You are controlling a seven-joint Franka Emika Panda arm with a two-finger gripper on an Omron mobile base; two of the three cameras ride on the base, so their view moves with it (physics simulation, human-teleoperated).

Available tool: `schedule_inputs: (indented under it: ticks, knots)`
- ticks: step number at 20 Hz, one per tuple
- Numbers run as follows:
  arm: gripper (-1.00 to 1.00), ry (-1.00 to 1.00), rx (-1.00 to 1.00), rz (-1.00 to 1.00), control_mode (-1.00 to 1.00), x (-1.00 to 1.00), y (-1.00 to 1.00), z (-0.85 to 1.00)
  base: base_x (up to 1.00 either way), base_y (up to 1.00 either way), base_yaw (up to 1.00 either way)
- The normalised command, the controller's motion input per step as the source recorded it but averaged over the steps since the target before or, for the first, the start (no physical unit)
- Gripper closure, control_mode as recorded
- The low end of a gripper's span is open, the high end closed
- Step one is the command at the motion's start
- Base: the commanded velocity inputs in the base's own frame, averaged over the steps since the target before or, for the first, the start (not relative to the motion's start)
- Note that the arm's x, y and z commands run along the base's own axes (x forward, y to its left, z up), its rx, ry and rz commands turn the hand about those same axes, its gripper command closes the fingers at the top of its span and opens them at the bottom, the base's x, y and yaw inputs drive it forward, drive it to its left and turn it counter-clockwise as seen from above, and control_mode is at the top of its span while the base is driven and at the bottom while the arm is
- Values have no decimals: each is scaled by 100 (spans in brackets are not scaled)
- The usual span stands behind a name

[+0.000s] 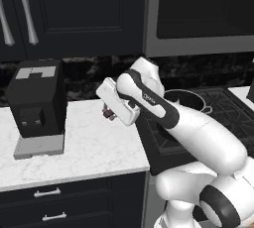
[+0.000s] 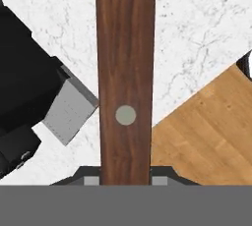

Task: Put the corn and carrot in the pot. Retrieve the spatula and lightly stir the vegetables in the pot.

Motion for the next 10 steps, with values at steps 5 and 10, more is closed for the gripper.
schedule_inputs:
  ticks: [5, 10]
  knots:
    - [100, 0, 33, -9, -100, -65, -16, 100, 0, 0, 0]
    - [100, 7, 34, -13, -100, -33, -40, 97, 0, 0, 0]
